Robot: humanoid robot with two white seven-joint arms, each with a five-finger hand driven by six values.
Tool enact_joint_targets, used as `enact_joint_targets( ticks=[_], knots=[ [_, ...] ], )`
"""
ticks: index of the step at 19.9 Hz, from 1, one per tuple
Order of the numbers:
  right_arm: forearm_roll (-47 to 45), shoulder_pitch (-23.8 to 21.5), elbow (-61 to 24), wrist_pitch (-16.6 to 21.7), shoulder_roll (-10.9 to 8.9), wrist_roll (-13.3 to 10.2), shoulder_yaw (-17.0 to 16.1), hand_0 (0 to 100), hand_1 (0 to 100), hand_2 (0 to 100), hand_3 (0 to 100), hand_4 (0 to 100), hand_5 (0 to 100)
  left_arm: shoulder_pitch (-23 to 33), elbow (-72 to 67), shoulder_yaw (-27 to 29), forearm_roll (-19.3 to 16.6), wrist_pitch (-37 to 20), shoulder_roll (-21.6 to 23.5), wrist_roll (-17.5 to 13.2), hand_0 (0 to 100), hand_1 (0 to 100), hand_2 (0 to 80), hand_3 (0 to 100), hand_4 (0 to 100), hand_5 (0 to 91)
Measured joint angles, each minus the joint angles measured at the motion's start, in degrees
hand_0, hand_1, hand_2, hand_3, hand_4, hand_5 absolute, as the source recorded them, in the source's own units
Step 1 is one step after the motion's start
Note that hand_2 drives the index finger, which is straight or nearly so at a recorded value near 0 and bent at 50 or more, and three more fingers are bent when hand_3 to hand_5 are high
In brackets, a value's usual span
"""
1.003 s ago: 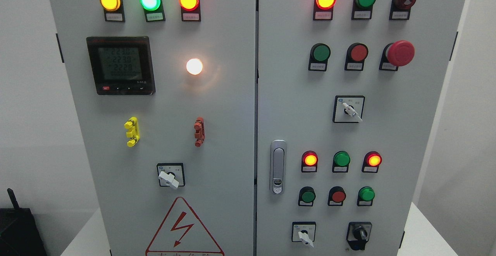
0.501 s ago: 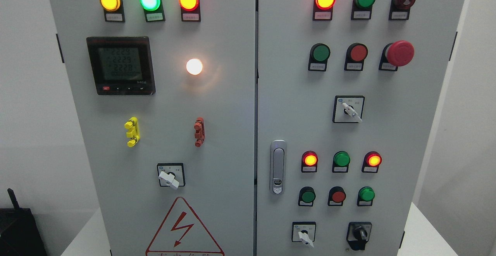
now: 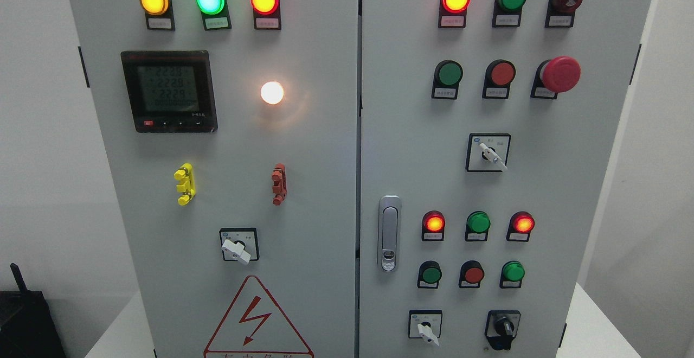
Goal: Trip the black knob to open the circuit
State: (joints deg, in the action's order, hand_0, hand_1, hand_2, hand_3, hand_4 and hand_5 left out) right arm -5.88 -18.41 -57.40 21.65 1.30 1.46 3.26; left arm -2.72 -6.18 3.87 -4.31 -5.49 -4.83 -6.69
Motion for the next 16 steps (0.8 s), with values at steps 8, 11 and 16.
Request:
enact_joint_targets(
  ticks=[8, 11, 16],
  knots=[
    [-0.4, 0.6, -15.3, -2.5, -0.68, -0.2, 0.1, 0, 1, 0, 66, 51, 28, 0.0, 0.0, 0.0, 0.0, 0.0, 0.0, 0.0, 12, 39, 0.0, 0, 0, 0.0],
    [-0.4, 0.4, -21.2, -4.0, -0.84, -0.2, -0.4, 0, 2, 0, 73, 58, 38, 0.0, 0.0, 0.0, 0.0, 0.0, 0.0, 0.0, 12, 39, 0.0, 0, 0, 0.0],
    [-0.6, 0.3, -29.1, -6.4, -0.99, -0.2, -1.4, 0, 2, 0, 86, 78, 66, 0.0, 0.0, 0.0, 0.0, 0.0, 0.0, 0.0, 12, 39, 0.0, 0, 0, 0.0]
  ],
)
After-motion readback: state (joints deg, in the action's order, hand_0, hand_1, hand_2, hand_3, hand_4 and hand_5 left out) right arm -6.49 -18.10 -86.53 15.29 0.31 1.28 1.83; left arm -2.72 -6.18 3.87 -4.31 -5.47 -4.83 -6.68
